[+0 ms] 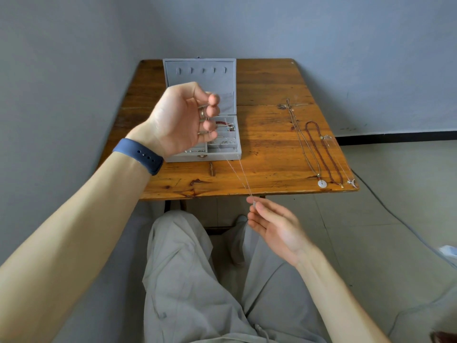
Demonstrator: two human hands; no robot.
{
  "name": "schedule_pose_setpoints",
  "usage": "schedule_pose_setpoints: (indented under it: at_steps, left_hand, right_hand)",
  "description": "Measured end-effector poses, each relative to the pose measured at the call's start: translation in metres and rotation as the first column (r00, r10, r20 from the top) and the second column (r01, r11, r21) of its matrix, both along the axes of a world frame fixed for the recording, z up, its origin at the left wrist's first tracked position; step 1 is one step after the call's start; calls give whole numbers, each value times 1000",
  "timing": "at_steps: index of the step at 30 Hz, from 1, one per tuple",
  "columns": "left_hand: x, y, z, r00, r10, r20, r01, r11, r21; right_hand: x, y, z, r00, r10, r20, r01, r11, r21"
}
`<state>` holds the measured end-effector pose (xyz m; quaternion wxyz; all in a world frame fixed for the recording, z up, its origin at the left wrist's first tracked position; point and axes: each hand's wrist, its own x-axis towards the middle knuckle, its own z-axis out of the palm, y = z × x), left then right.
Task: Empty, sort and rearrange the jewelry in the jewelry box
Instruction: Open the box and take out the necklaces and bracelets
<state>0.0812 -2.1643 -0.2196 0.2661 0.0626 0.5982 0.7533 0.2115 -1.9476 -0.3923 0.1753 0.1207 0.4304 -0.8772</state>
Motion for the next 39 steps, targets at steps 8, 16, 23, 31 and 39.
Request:
schedule_pose_setpoints:
  at_steps: [8,16,23,31,39]
  left_hand:
    - [-6,-24,-11,925,-319,-206,131,776,-617]
    - [-1,-14,-40,936,-213,-281,-30,745,-666]
    - [-16,-4,-67,883,-28,-468,-320,694,-645]
    - [-26,26,-79,656,-430,-620,-569,258,-781]
    - [-46,57,-64,939,-108,-325,-116,792,-599]
  right_hand:
    - [-1,17,-6,965,-254,-72,264,932,248]
    - [2,40,0,915,-394,-89,404,899,171]
    - [14,53,-2,905,-399,-144,423,880,216]
    - [22,52,-5,910,-373,-178,413,846,337]
    - [25,62,-14,856,-505,-114,511,788,343]
